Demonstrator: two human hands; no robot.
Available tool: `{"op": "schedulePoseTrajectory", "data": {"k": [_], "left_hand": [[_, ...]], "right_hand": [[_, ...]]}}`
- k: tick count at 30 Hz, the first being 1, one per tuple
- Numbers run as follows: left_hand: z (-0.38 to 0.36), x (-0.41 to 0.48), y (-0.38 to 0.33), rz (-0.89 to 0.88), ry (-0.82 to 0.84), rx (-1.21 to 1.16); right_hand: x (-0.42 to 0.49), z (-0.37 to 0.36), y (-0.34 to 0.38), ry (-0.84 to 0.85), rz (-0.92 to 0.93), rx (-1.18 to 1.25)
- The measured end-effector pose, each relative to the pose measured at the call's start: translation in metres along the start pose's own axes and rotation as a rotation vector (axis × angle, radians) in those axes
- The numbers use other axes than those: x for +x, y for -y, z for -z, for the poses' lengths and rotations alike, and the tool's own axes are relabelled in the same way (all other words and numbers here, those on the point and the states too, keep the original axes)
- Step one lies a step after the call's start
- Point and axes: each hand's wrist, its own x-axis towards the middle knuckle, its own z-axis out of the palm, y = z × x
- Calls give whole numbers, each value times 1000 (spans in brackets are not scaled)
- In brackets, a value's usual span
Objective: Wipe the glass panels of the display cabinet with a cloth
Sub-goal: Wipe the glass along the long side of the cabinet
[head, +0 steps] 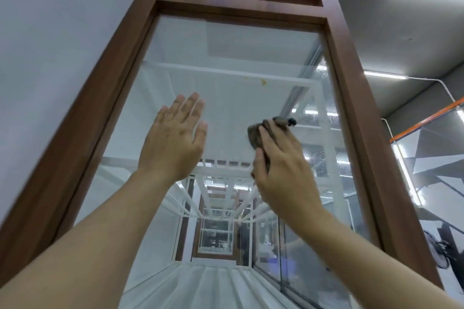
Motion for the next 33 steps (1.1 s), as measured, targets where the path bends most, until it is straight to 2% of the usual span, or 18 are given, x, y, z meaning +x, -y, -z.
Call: {"op": "schedulePoseTrajectory", "data": {"k": [4,5,7,9,11,13,17,18,20,22,24,26,28,30,32,33], "left_hand": [[0,0,0,-2,4,9],[0,0,0,-3,3,9],[0,1,0,-3,0,12],[0,1,1,0,3,13],[1,1,0,-2,10,13],[0,-1,-1,2,10,23],[0,0,-1,2,11,30],[0,0,-1,2,14,30],[-1,0,0,-1,14,25],[0,0,1,-3,10,15],[0,1,1,-6,18,15],[-1,0,1,-2,27,31],[-2,-1,1,7,17,41],[-2,0,0,7,13,41],[-2,0,-1,10,20,44],[-2,0,0,12,20,43]], "right_hand": [[85,-7,-9,-93,-269,-77],[97,-15,3,-76,-261,-79],[88,-27,30,0,-109,-62],[42,-25,37,55,41,-46],[-6,-9,24,41,72,-34],[-12,6,-5,5,-17,-32],[78,3,-28,-96,-280,-54],[93,-3,-16,-94,-273,-47],[87,-20,14,-33,-129,-35],[42,-23,33,50,69,-34],[-1,-10,22,65,143,-15],[-2,10,-17,5,33,-18],[36,23,-62,-80,-179,-81],[81,27,-78,-117,-357,-92],[90,17,-52,-80,-327,-87],[78,11,-38,-46,-224,-69]]}}
